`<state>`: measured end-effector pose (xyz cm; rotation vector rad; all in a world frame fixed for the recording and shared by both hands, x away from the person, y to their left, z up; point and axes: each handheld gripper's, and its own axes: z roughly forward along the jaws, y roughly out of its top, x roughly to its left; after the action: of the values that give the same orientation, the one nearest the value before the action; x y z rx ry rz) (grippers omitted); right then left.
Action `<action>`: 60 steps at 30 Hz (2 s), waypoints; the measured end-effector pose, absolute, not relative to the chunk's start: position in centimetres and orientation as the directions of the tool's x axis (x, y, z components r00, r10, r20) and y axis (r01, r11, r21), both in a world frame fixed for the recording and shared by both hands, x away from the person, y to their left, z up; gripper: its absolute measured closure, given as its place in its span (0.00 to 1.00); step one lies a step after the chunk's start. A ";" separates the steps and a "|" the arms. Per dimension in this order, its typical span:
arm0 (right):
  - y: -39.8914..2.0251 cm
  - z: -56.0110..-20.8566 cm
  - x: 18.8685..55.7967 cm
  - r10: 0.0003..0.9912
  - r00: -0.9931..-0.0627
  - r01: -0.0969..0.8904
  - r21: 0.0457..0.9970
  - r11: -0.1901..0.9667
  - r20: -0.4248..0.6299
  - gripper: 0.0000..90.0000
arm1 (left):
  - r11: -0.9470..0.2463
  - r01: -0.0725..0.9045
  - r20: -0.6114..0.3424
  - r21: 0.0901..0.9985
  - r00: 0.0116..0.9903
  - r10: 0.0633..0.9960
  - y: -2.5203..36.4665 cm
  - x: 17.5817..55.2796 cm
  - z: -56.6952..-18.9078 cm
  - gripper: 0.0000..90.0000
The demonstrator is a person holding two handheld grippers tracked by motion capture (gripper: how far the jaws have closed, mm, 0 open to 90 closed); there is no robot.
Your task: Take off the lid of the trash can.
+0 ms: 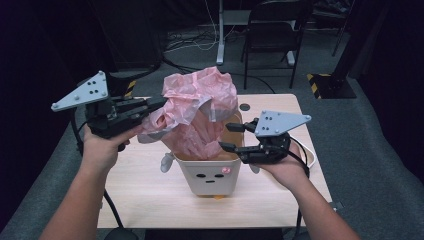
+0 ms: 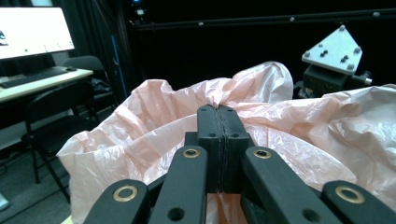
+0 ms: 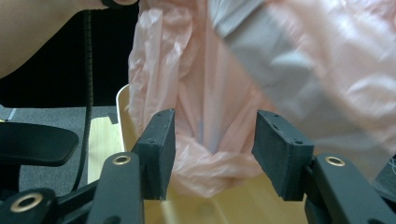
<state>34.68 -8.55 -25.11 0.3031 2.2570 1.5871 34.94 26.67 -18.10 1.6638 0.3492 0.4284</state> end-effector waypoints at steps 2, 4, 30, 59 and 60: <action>-8.3 -25.1 34.7 0.369 -0.913 -0.035 0.937 0.348 -0.171 0.53 | -0.127 -0.019 0.077 0.992 0.878 0.472 27.1 34.8 -17.9 1.00; -7.9 -25.1 34.7 0.363 -0.915 -0.037 0.935 0.353 -0.174 0.53 | -0.123 -0.026 0.082 0.992 0.872 0.483 27.8 34.6 -17.7 1.00; -4.8 -25.5 36.0 0.346 -0.926 0.011 0.907 0.420 -0.149 0.46 | -0.083 -0.005 0.050 0.997 0.831 0.553 32.2 33.4 -18.7 1.00; -5.0 -24.8 35.8 0.323 -0.931 -0.028 0.915 0.403 -0.170 1.00 | -0.083 -0.013 0.055 0.996 0.847 0.529 31.4 33.3 -18.8 1.00; -5.1 -24.7 35.7 0.324 -0.931 -0.029 0.917 0.398 -0.170 1.00 | -0.087 -0.015 0.059 0.996 0.848 0.527 31.3 33.3 -18.7 1.00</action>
<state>35.74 -5.07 -24.75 0.2562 2.3381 1.5441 33.31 31.30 -18.68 1.6057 0.4108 0.4727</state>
